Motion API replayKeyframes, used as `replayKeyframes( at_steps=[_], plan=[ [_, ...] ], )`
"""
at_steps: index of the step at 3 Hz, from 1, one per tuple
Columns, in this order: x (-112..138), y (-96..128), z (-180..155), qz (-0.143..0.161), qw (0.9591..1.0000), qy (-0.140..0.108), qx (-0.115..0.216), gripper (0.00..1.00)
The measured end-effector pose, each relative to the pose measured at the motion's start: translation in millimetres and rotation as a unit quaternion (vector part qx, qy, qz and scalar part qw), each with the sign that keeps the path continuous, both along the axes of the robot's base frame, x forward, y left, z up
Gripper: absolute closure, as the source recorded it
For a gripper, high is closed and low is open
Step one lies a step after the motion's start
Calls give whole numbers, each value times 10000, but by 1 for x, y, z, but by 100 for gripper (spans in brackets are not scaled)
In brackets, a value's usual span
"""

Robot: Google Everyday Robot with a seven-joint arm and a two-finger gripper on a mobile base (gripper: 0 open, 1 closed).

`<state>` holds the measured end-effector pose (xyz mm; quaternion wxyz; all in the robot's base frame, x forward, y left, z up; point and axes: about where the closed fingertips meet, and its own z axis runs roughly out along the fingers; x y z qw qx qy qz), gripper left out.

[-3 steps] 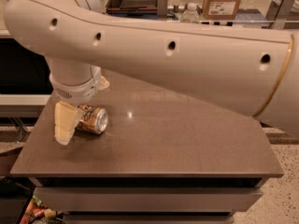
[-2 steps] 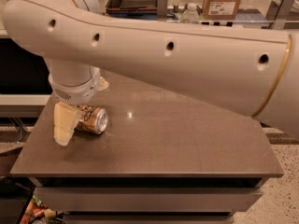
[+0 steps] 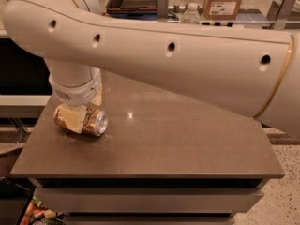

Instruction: Place orange can upright

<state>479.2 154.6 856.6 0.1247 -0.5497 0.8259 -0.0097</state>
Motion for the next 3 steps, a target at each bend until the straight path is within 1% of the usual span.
replayKeyframes(
  at_steps=[2, 3],
  plan=[
    [-1, 0, 0, 8, 10000, -7, -3, 87],
    [-1, 0, -1, 11, 10000, -9, -5, 100]
  ],
)
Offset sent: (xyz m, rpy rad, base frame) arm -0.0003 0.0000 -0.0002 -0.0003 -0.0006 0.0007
